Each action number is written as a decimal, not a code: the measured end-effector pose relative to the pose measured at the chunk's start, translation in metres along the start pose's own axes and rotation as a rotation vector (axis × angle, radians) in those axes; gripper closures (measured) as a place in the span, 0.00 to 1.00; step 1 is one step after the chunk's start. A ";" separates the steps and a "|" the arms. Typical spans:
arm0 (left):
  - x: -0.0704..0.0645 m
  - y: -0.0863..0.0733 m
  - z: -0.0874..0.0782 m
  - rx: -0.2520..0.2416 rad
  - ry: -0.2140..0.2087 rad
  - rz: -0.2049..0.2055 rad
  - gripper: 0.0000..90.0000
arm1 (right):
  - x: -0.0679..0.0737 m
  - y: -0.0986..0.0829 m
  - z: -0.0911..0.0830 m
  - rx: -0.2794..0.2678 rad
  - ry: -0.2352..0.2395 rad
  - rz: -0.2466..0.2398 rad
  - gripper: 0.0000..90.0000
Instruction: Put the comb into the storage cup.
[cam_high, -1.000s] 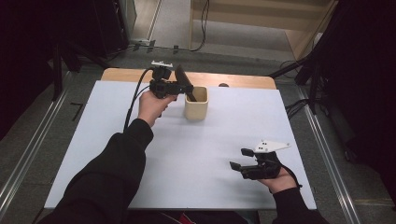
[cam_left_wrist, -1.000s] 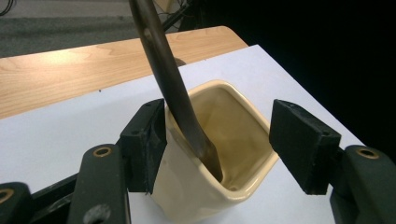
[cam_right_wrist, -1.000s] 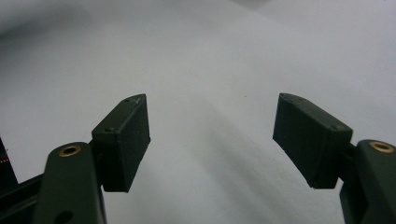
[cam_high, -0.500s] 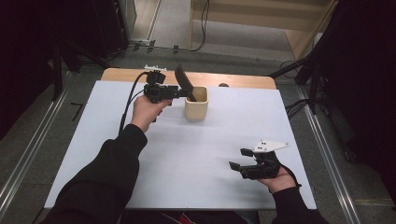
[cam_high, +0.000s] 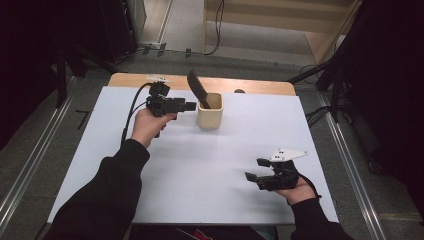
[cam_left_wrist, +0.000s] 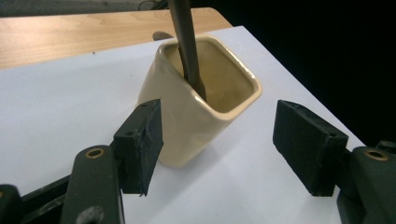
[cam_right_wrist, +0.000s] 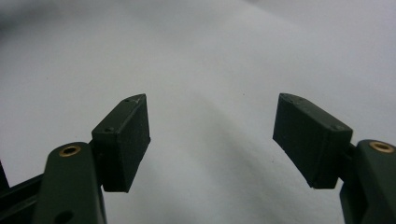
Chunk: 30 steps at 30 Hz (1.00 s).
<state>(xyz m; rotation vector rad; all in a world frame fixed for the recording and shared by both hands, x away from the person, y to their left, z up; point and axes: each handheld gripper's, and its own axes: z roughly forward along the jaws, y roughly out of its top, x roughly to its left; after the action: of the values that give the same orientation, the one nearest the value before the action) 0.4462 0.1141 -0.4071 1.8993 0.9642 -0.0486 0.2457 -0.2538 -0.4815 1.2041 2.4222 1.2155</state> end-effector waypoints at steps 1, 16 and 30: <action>0.000 -0.002 -0.001 -0.006 -0.002 -0.006 0.36 | 0.000 0.000 0.000 0.001 0.000 0.002 0.28; -0.002 -0.028 -0.011 0.063 -0.029 0.002 0.33 | 0.007 0.002 -0.001 0.003 -0.008 -0.012 0.28; -0.010 -0.047 -0.013 0.086 -0.036 0.010 0.33 | 0.006 0.000 -0.006 -0.003 -0.017 0.005 0.28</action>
<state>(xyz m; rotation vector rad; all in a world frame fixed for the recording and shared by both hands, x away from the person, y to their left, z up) 0.4051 0.1281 -0.4308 1.9751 0.9411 -0.1200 0.2389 -0.2527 -0.4770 1.2147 2.4055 1.2050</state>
